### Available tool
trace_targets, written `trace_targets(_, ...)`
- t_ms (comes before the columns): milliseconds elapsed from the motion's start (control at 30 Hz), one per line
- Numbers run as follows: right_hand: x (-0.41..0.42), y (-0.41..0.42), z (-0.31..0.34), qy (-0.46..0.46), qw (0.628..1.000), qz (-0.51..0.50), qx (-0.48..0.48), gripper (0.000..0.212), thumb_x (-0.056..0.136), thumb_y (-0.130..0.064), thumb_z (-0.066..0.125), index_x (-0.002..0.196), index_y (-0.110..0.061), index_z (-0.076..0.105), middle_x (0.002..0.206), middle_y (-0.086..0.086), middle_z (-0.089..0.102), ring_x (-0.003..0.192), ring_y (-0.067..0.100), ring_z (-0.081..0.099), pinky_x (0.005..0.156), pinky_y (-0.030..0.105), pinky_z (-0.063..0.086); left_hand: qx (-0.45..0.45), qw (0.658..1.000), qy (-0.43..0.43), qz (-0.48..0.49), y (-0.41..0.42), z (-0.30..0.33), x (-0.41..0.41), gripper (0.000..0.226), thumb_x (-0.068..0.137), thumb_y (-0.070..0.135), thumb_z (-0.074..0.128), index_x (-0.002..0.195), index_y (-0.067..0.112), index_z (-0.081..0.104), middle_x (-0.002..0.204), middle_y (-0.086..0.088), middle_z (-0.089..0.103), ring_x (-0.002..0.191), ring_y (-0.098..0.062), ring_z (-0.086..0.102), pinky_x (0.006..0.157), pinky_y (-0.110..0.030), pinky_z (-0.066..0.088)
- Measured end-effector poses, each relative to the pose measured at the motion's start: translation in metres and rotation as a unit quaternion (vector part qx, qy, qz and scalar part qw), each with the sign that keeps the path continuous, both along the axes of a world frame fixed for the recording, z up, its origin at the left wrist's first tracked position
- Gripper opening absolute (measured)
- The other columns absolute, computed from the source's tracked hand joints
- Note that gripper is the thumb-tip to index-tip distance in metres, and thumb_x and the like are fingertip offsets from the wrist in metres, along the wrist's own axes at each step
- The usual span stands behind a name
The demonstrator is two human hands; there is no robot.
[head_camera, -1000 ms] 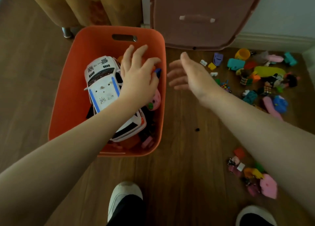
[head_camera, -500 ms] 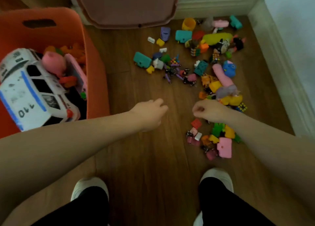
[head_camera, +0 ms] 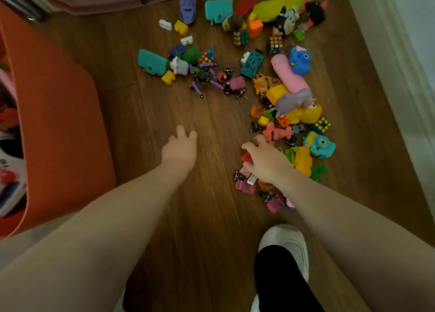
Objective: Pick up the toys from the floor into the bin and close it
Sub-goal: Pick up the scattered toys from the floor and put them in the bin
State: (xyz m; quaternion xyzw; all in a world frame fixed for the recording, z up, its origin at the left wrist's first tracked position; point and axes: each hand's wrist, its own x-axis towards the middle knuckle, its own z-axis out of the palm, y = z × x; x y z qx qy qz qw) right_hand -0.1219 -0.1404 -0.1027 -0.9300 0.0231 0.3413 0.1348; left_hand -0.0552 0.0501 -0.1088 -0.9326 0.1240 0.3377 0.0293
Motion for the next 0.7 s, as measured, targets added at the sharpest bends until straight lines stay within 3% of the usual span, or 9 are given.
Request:
trace_targets(133, 0.002, 0.009, -0.002, 0.012, 1.0, 0.022, -0.019, 0.048, 0.09, -0.021, 0.058, 0.133, -0.014, 0.038, 0.14, 0.014, 0.026, 0.119, 0.032, 0.043, 0.087, 0.042, 0.048, -0.033, 0.998, 0.014, 0.056, 0.008, -0.004, -0.014, 0.034, 0.095, 0.004, 0.04, 0.128, 0.01, 0.037, 0.135, -0.019, 0.031, 0.108, -0.033, 0.046, 0.086, -0.041, 0.048)
trace_targets(200, 0.004, 0.006, -0.004, 0.013, 0.999, 0.05, -0.017, 0.042, 0.089, -0.017, 0.059, 0.127, -0.011, 0.042, 0.136, 0.014, 0.03, 0.118, 0.03, 0.042, 0.087, 0.041, 0.049, -0.046, 0.995, 0.045, 0.072, 0.009, -0.004, -0.019, 0.031, 0.095, 0.001, 0.034, 0.125, 0.004, 0.041, 0.139, -0.022, 0.031, 0.114, -0.036, 0.045, 0.094, -0.043, 0.044)
trace_targets(267, 0.006, 0.0, -0.006, 0.021, 0.999, 0.045, -0.004, 0.035, 0.088, -0.015, 0.057, 0.121, -0.01, 0.047, 0.13, 0.013, 0.035, 0.116, 0.03, 0.043, 0.089, 0.041, 0.047, -0.066, 0.994, 0.059, 0.065, 0.004, -0.003, -0.022, 0.029, 0.094, 0.001, 0.036, 0.121, 0.002, 0.046, 0.136, -0.021, 0.036, 0.112, -0.036, 0.048, 0.094, -0.04, 0.044)
trace_targets(500, 0.004, -0.014, -0.002, -0.016, 0.999, -0.022, 0.035, 0.021, 0.084, -0.023, 0.054, 0.101, -0.013, 0.045, 0.1, 0.006, 0.05, 0.098, 0.025, 0.047, 0.071, 0.035, 0.039, -0.156, 0.982, 0.071, -0.08, -0.045, 0.011, -0.068, 0.025, 0.092, 0.007, 0.043, 0.117, 0.01, 0.046, 0.115, -0.011, 0.052, 0.103, -0.025, 0.053, 0.085, -0.034, 0.046)
trace_targets(600, -0.004, -0.023, 0.003, -0.022, 0.999, -0.032, 0.02, 0.017, 0.092, -0.028, 0.043, 0.103, -0.016, 0.042, 0.085, 0.003, 0.051, 0.08, 0.023, 0.052, 0.063, 0.033, 0.038, -0.162, 0.975, 0.016, -0.148, -0.059, 0.005, -0.087, 0.029, 0.097, 0.021, 0.038, 0.123, 0.013, 0.042, 0.119, -0.008, 0.054, 0.107, -0.024, 0.05, 0.087, -0.032, 0.039)
trace_targets(700, -0.014, -0.031, 0.006, -0.016, 0.999, -0.019, 0.021, 0.017, 0.095, -0.029, 0.041, 0.107, -0.016, 0.042, 0.079, 0.0, 0.05, 0.075, 0.022, 0.053, 0.059, 0.031, 0.036, -0.114, 0.969, -0.023, -0.217, -0.064, -0.004, -0.095, 0.056, 0.095, 0.051, 0.034, 0.136, 0.013, 0.033, 0.126, -0.008, 0.049, 0.113, -0.026, 0.047, 0.09, -0.034, 0.037)
